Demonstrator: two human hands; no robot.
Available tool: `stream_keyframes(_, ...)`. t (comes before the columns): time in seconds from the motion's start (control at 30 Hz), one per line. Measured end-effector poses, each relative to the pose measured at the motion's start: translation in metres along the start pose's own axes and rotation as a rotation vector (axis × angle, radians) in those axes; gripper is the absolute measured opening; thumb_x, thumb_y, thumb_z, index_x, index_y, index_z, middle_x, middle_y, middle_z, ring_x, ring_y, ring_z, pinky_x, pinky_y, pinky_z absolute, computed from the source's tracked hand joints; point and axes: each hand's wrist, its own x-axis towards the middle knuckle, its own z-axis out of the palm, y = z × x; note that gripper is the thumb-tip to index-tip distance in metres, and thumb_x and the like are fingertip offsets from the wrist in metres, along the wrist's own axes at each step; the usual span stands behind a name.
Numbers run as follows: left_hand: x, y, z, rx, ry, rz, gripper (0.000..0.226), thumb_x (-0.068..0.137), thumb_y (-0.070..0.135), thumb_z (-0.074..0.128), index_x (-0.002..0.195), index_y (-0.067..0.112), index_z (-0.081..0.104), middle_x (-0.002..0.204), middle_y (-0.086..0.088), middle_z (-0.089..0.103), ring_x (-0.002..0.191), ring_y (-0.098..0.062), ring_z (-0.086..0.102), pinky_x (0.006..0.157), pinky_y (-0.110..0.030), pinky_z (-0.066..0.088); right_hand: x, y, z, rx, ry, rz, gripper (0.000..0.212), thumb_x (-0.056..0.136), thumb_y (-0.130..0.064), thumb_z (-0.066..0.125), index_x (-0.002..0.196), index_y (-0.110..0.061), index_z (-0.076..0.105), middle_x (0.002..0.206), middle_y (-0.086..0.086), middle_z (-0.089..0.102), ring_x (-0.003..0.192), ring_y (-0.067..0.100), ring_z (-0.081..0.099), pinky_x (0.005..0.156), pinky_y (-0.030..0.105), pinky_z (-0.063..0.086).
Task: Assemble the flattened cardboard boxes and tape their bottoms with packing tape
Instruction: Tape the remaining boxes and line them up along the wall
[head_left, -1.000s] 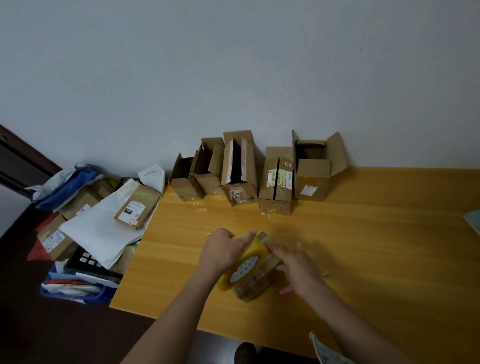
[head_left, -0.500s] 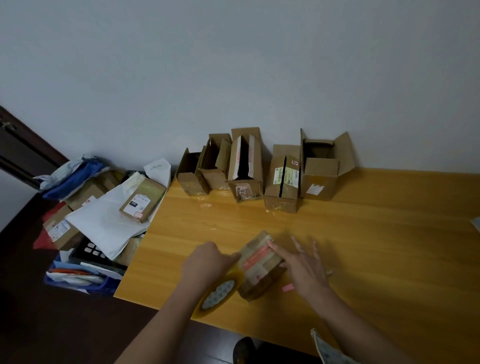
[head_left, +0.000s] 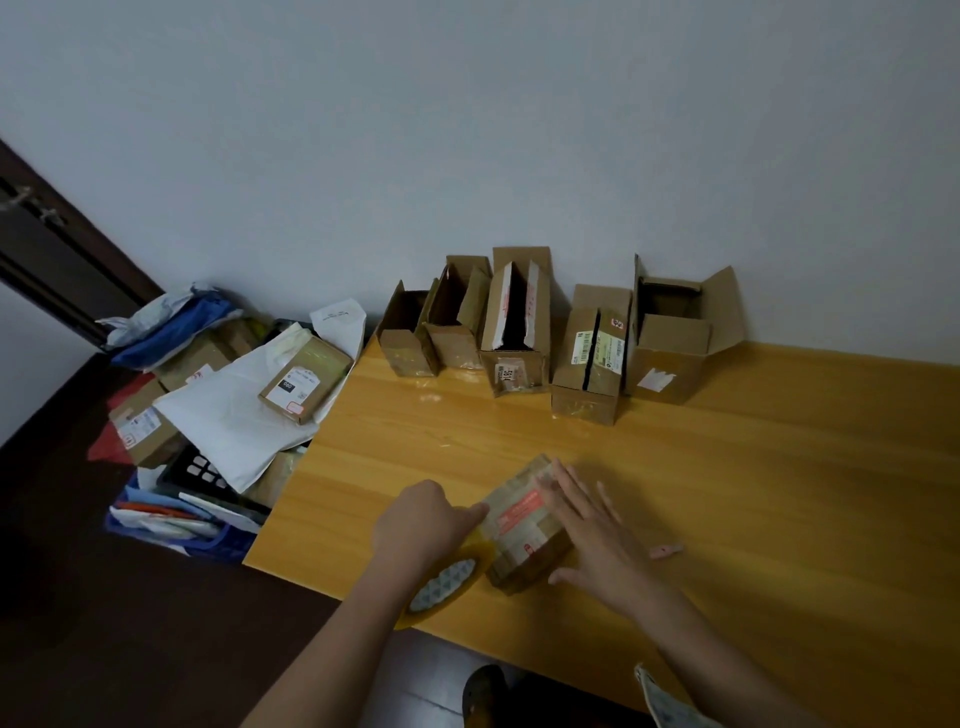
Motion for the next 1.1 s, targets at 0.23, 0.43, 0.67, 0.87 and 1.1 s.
stream_keyframes(0.23, 0.011, 0.033, -0.017, 0.094, 0.06, 0.072, 0.051, 0.085, 0.063, 0.059, 0.067, 0.017, 0.044, 0.067, 0.002, 0.05, 0.059, -0.015, 0.049, 0.052, -0.027, 0.037, 0.013, 0.005, -0.018, -0.095, 0.092, 0.164, 0.093, 0.091, -0.053, 0.053, 0.151, -0.026, -0.013, 0.158, -0.011, -0.024, 0.145, 0.013, -0.025, 0.117, 0.044, -0.017)
stream_keyframes(0.43, 0.022, 0.036, -0.019, 0.106, 0.054, 0.074, 0.052, 0.084, 0.063, 0.06, 0.067, 0.015, 0.047, 0.065, 0.001, 0.05, 0.057, -0.017, 0.049, 0.051, -0.026, 0.036, 0.016, -0.002, -0.006, -0.043, 0.001, 0.06, 0.126, 0.08, -0.053, 0.068, 0.145, -0.016, -0.032, 0.15, -0.003, -0.043, 0.139, 0.012, -0.038, 0.12, 0.038, -0.012)
stream_keyframes(0.67, 0.025, 0.038, -0.02, 0.128, 0.006, 0.108, 0.05, 0.085, 0.064, 0.057, 0.083, 0.014, 0.051, 0.076, 0.001, 0.052, 0.076, -0.02, 0.058, 0.062, -0.03, 0.044, 0.018, 0.003, -0.008, -0.04, -0.04, 0.093, 0.133, 0.073, -0.058, 0.073, 0.146, -0.021, -0.032, 0.149, -0.01, -0.045, 0.138, 0.008, -0.039, 0.119, 0.042, -0.01)
stream_keyframes(0.87, 0.023, 0.026, -0.012, 0.153, 0.032, 0.085, 0.052, 0.085, 0.066, 0.054, 0.083, 0.015, 0.049, 0.073, 0.003, 0.048, 0.076, -0.02, 0.057, 0.064, -0.03, 0.045, 0.019, 0.003, -0.009, -0.049, -0.065, 0.101, 0.129, 0.077, -0.054, 0.073, 0.147, -0.025, -0.031, 0.148, -0.014, -0.045, 0.138, 0.006, -0.038, 0.121, 0.043, -0.007)
stream_keyframes(1.1, 0.03, 0.006, 0.001, 0.143, -0.052, 0.086, 0.057, 0.084, 0.071, 0.049, 0.082, 0.015, 0.05, 0.076, 0.002, 0.052, 0.07, -0.017, 0.056, 0.056, -0.028, 0.041, 0.016, 0.001, -0.009, -0.045, -0.06, 0.099, 0.123, 0.08, -0.045, 0.074, 0.149, -0.029, -0.026, 0.15, -0.017, -0.041, 0.14, 0.005, -0.034, 0.122, 0.044, -0.003)
